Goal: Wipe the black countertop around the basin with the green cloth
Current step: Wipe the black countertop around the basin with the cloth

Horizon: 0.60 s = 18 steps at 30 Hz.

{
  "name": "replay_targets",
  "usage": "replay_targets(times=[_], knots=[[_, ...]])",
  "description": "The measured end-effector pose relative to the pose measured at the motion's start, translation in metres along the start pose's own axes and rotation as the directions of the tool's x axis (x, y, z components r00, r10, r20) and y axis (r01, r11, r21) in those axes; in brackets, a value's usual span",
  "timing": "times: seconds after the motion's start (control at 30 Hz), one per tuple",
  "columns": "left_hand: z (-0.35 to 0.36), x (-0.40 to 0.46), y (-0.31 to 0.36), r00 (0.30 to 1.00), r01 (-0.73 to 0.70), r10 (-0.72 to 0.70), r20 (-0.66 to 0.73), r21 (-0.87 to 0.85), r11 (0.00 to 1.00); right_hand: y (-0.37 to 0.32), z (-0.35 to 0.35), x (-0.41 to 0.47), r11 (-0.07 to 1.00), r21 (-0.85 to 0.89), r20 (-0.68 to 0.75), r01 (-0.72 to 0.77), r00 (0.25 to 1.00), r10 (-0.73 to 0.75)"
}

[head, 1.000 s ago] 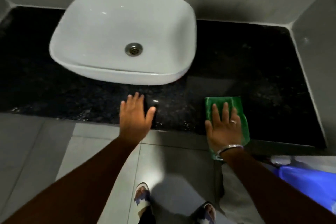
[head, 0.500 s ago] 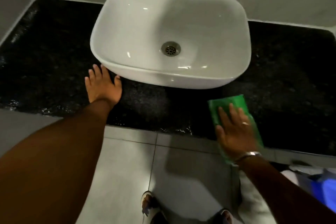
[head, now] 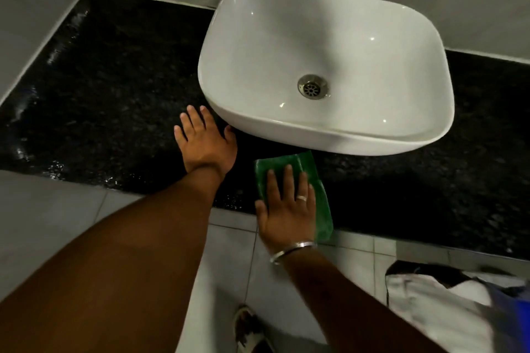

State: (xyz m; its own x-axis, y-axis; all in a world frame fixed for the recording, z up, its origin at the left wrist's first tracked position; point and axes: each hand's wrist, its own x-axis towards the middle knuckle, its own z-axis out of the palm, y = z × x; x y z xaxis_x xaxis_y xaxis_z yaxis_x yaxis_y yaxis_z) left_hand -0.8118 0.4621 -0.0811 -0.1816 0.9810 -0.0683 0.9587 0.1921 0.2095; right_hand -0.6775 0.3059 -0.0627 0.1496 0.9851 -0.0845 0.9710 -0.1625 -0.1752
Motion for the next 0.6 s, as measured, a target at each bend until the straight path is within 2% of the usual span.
replay_targets(times=[0.07,0.13,0.23,0.3,0.37,0.43,0.6], knots=[[-0.002,0.0,0.001,1.0,-0.01,0.01,-0.002,0.0,1.0,0.019,-0.001,-0.001,0.991,-0.03,0.035,0.13,0.991,-0.129],[-0.005,-0.001,0.002,1.0,-0.004,0.004,0.016,-0.012,1.0,0.073,-0.009,-0.014,0.987,-0.058,0.056,0.152,0.987,-0.149],[-0.005,-0.002,0.003,1.0,0.005,-0.004,0.022,-0.017,1.0,0.181,-0.029,-0.032,0.985,-0.162,0.038,-0.061,0.997,0.068],[-0.003,-0.002,0.003,1.0,0.006,-0.006,0.015,-0.015,1.0,0.221,-0.042,-0.037,0.966,-0.161,0.045,-0.202,0.976,0.212],[0.0,-0.001,0.003,1.0,0.003,-0.003,0.004,-0.014,1.0,0.218,-0.043,-0.032,0.936,-0.096,0.039,-0.338,0.938,0.343],[0.002,0.0,0.002,1.0,-0.001,0.001,-0.007,-0.017,1.0,0.189,-0.037,-0.024,0.914,-0.049,-0.008,-0.402,0.916,0.402],[-0.004,-0.002,0.001,1.0,-0.015,0.016,0.011,-0.008,1.0,0.106,-0.023,-0.004,0.958,-0.029,0.044,-0.285,0.957,0.286]])
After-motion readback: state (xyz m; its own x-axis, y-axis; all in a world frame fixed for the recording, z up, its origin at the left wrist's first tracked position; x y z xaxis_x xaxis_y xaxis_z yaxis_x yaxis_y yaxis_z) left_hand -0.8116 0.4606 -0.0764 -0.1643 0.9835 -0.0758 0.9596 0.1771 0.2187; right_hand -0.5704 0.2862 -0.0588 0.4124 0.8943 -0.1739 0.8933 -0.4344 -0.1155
